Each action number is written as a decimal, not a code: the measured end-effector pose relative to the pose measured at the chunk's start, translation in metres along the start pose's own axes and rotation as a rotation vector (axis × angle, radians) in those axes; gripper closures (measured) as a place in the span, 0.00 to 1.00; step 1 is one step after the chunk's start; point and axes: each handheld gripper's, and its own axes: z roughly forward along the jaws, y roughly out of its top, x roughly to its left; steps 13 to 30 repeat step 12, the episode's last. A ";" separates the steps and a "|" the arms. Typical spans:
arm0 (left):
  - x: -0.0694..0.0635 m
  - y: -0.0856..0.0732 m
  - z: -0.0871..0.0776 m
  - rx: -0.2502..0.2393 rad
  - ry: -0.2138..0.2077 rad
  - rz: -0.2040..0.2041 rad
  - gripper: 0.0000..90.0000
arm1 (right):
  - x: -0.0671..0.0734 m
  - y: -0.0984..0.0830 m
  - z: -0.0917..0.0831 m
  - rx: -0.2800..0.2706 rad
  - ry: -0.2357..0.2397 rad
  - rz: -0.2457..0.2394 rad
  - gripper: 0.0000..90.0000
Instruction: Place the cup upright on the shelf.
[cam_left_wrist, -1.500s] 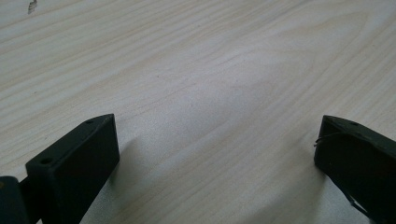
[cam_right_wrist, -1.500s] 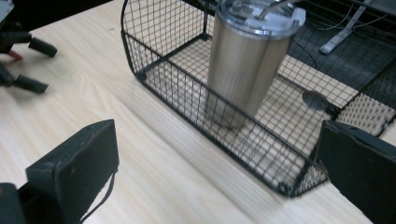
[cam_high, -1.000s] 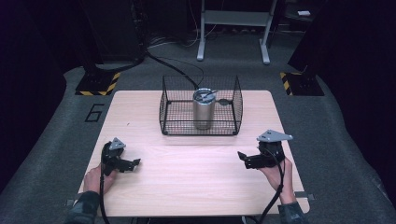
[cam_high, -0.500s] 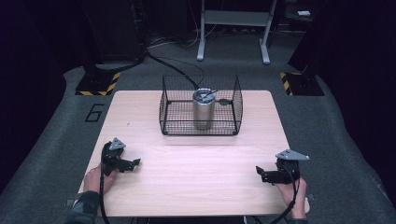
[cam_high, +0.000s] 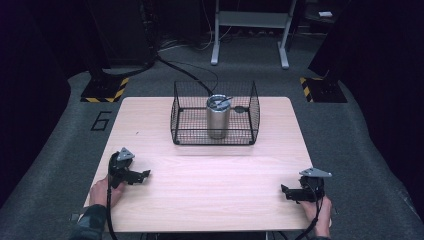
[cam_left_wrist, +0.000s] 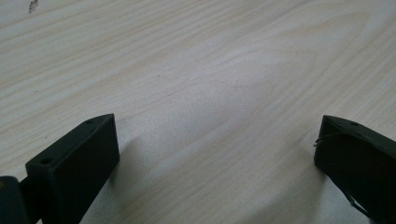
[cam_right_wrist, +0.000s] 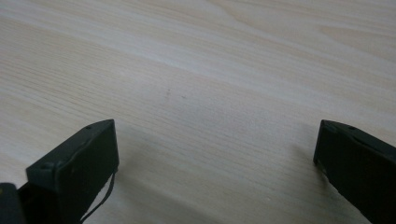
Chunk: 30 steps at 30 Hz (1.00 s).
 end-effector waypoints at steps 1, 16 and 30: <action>0.000 0.000 -0.001 0.009 -0.005 0.002 0.00 | 0.000 0.000 0.001 -0.002 -0.018 -0.007 0.00; 0.000 0.000 -0.001 0.010 -0.004 0.001 0.00 | 0.003 -0.001 0.004 -0.011 -0.020 -0.011 0.00; 0.000 0.000 -0.001 0.010 -0.004 0.001 0.00 | 0.003 -0.001 0.004 -0.011 -0.020 -0.011 0.00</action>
